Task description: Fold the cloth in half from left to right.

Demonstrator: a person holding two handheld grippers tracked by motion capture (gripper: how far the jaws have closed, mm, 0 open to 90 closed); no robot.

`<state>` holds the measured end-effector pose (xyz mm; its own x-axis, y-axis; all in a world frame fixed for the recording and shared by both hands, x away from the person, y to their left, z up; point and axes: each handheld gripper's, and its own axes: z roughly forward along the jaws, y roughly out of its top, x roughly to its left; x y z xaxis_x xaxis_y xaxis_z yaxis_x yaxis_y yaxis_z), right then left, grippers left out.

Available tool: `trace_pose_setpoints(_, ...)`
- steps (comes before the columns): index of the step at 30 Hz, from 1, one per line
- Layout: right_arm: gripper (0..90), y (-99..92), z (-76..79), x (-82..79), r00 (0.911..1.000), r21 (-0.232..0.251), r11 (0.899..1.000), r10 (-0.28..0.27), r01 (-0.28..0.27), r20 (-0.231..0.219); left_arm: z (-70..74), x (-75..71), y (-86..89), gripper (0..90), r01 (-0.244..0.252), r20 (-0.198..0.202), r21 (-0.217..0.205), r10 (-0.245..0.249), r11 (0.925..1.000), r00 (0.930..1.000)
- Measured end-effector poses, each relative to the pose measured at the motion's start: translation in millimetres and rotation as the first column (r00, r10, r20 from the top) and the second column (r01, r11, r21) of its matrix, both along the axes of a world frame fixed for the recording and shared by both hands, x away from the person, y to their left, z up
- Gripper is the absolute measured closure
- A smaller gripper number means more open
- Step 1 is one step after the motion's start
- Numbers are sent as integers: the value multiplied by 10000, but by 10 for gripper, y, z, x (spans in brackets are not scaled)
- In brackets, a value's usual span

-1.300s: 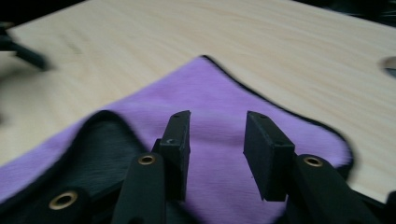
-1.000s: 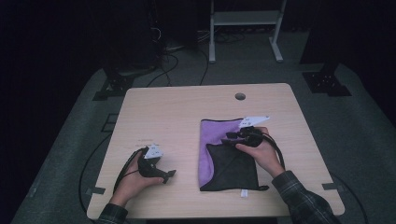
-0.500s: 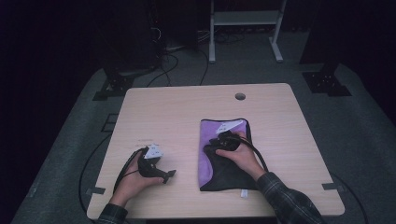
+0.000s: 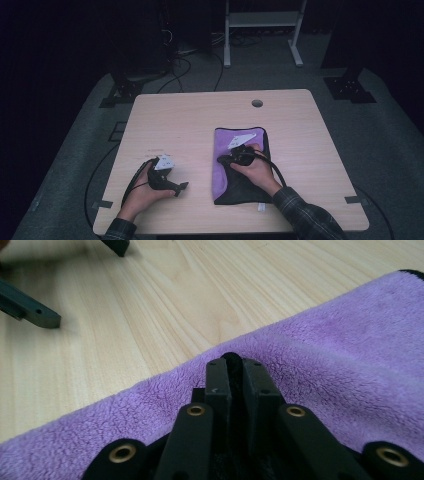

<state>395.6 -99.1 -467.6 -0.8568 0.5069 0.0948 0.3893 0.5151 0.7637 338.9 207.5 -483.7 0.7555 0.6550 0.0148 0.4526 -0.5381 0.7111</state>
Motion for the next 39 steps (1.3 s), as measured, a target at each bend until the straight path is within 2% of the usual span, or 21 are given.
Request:
trace_pose_setpoints(4,828,-91,71,-16,9997,469,9989,-53,64,-239,2,0,1,0,5,-12,17,-5,10000,10000)
trace_pose_setpoints(9,831,-295,214,-133,9998,1064,9943,47,-25,-198,1,-2,-1,0,-14,-15,-9,14,10000,10000)
trace_pose_setpoints(20,833,-729,341,-480,10000,1216,9926,71,-64,-51,2,-4,1,0,1,-13,18,-1,10000,10000)
trace_pose_setpoints(31,834,-1195,391,-865,9995,1408,9896,-320,309,55,2,-9,2,0,-5,-13,24,5,10000,10000)
trace_pose_setpoints(35,833,-1334,372,-965,9985,1573,9861,-543,537,-9,2,-11,1,0,-14,-12,25,14,10000,10000)
trace_pose_setpoints(37,830,-1370,339,-1014,9981,1698,9837,-562,596,-246,1,-11,-1,0,-28,7,-8,28,10000,10000)
trace_pose_setpoints(39,824,-1390,260,-1066,9970,1369,9877,-718,752,-298,0,-11,-1,0,-33,1,-19,33,10000,10000)
